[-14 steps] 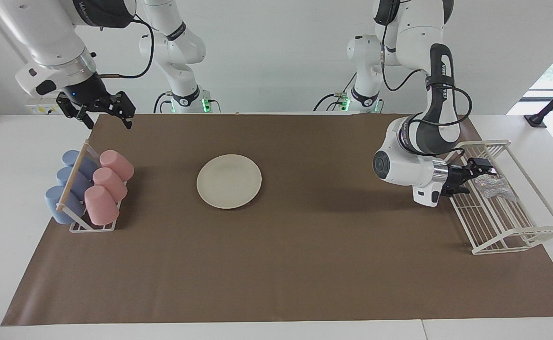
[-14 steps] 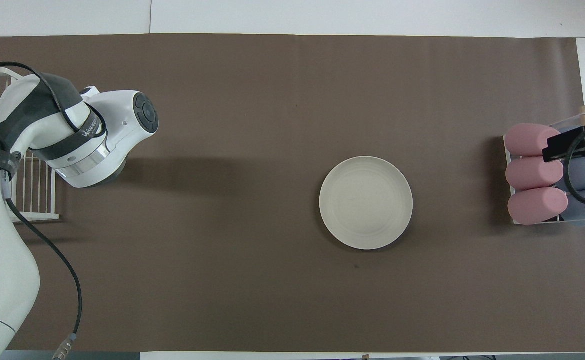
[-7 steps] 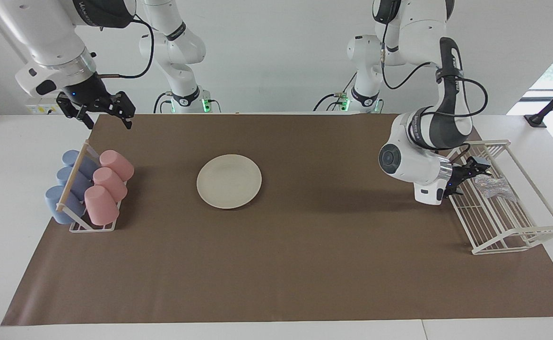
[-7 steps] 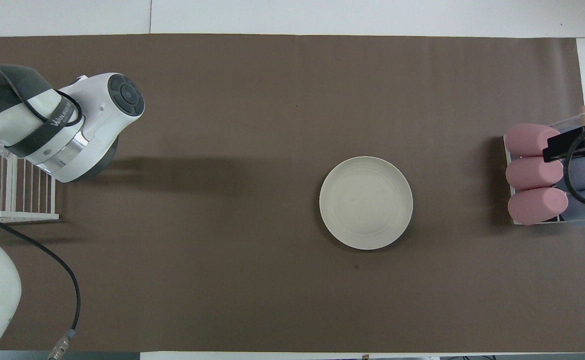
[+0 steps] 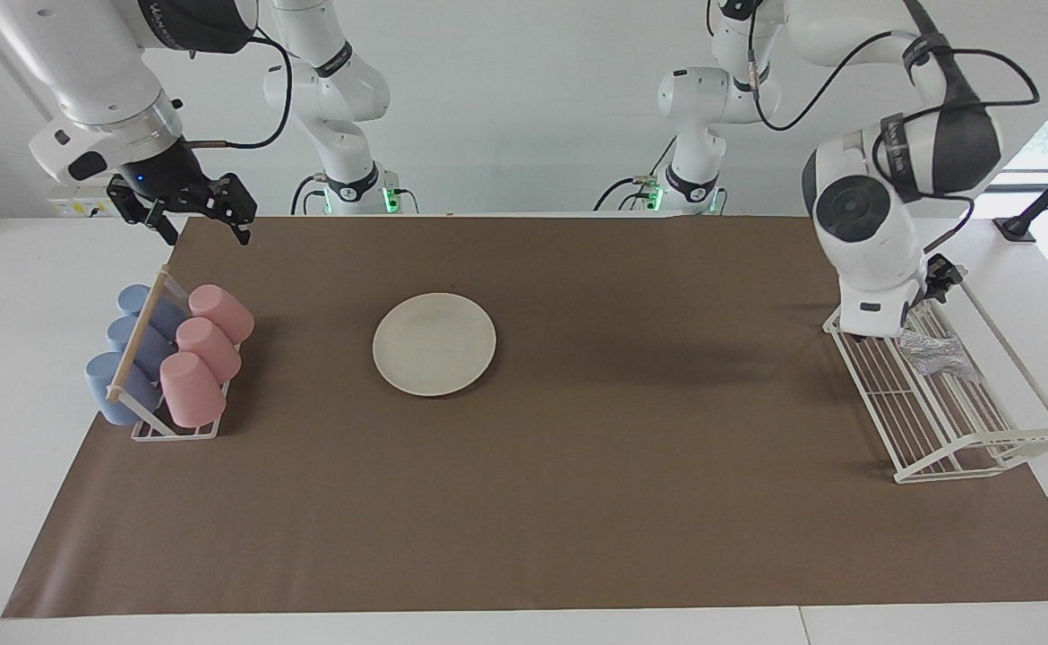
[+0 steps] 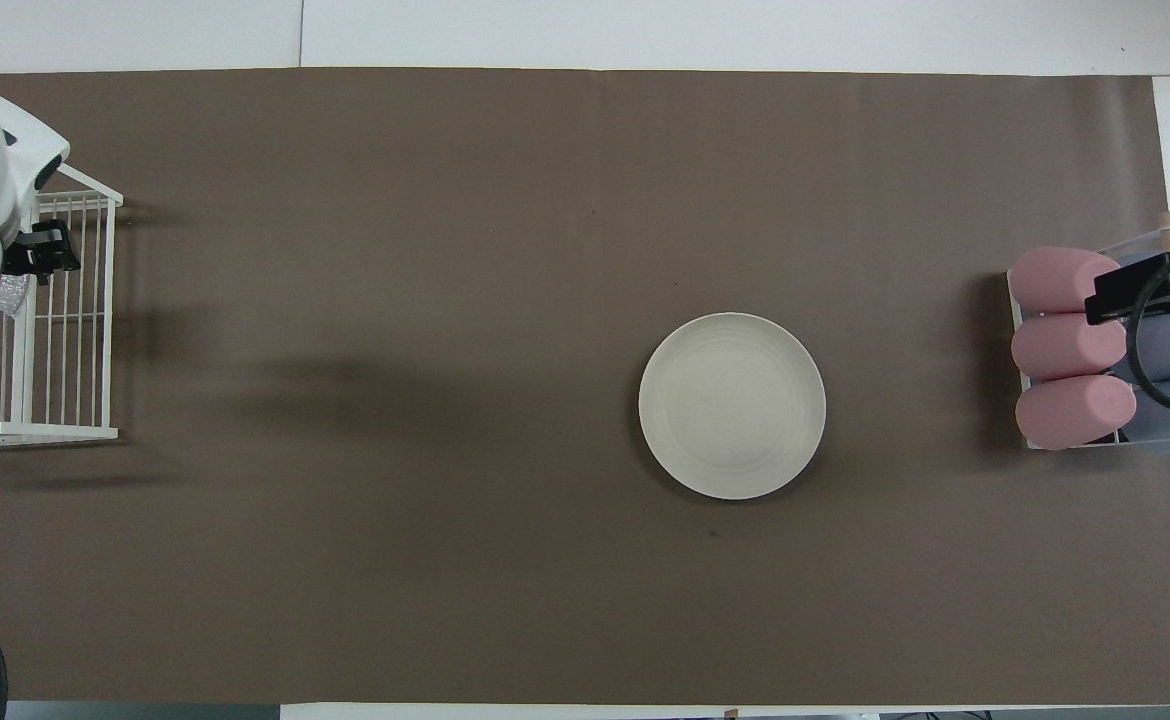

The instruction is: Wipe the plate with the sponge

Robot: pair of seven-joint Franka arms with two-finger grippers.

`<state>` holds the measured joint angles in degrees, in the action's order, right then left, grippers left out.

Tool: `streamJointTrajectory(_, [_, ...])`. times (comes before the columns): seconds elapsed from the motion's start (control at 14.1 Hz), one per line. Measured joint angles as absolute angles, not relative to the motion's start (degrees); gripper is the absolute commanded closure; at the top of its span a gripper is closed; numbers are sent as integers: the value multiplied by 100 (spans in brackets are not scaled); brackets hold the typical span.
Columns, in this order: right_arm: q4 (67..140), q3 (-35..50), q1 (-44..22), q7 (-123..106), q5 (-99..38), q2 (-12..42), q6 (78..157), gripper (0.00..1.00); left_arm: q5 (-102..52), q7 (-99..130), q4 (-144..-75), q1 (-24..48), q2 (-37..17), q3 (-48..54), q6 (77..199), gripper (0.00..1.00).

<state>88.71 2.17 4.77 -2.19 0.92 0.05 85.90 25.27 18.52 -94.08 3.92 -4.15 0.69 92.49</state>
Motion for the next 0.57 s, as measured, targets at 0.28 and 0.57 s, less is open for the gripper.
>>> streamJointTrajectory(0.28, [8871,217,472,-219,92,5,8590,0,1144,665,-9410,20,352,47,8536,0])
streamJointTrajectory(0.57, [8871,217,472,-219,92,5,8590,0,388,588,-9438,52,642,52,8237,0])
